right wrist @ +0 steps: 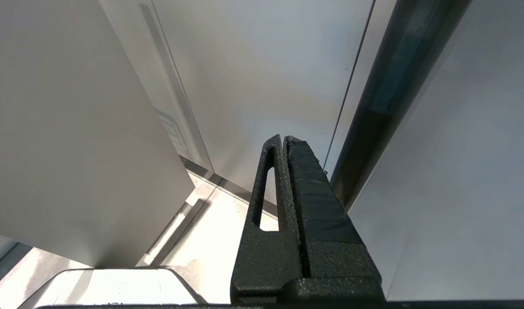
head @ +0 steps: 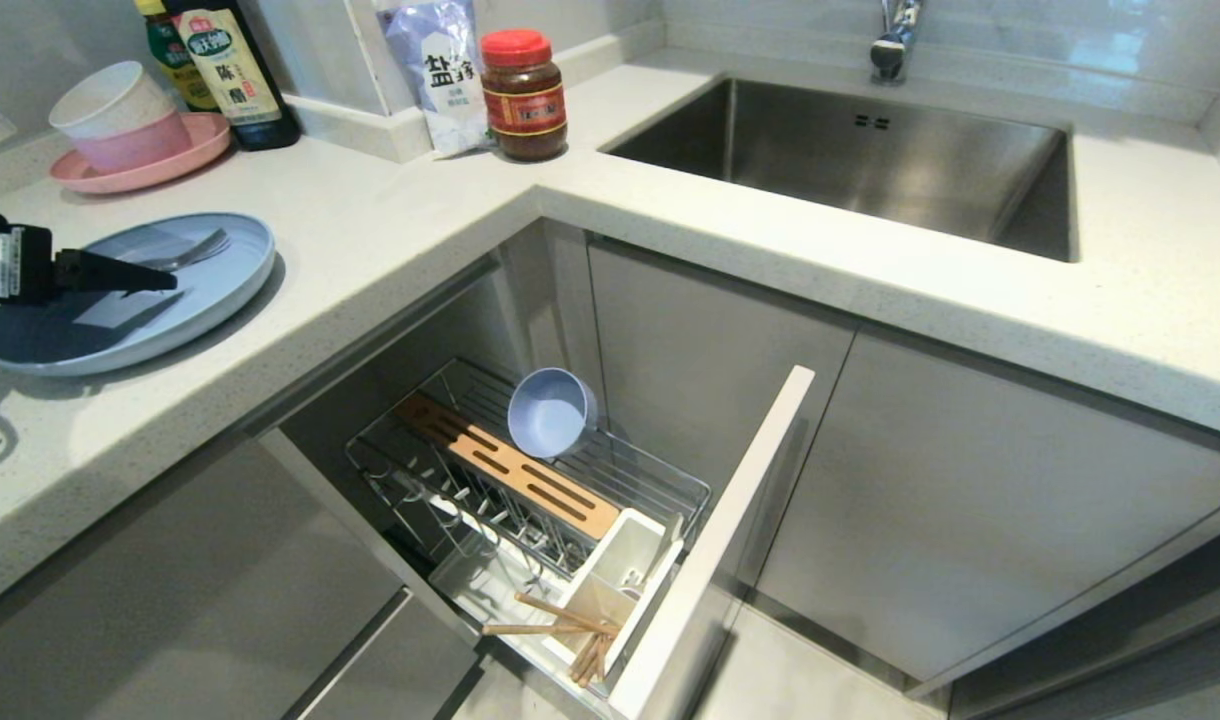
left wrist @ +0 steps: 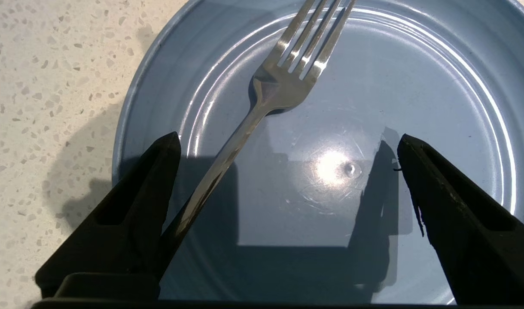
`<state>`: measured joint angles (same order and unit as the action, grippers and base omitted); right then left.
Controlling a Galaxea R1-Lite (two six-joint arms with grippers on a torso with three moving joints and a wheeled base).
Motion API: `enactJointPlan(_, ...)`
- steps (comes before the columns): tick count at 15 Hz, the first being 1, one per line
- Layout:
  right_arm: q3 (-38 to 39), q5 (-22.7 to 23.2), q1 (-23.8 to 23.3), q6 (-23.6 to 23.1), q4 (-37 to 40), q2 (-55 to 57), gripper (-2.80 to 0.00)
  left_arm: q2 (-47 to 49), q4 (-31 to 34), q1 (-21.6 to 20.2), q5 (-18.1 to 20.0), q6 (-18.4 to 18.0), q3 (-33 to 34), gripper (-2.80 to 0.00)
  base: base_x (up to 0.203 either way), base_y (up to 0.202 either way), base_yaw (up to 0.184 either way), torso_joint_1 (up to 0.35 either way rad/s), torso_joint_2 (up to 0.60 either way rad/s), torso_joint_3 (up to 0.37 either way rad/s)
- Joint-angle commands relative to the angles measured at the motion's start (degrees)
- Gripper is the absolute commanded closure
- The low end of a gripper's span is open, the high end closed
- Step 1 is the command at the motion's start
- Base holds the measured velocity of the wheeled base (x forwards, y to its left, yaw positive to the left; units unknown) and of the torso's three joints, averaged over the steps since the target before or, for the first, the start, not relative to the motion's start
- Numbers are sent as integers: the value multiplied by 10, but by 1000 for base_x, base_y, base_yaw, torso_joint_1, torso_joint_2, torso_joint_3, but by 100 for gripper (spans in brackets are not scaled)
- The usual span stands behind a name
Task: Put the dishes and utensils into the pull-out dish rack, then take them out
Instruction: Pick up the fork and place it in the cupboard
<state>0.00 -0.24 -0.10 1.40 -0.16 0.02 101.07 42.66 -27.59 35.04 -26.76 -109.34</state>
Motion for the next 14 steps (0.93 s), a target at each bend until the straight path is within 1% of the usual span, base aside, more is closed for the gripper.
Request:
enactJointPlan(1,1,0,0,0,0,-3,0,1,2,0,2,-1,0,0,0,0,0,0,0,0)
enactJointPlan(14,1,0,0,0,0,-3,0,2,1,0,2,-1,0,0,0,0,0,0,0,0)
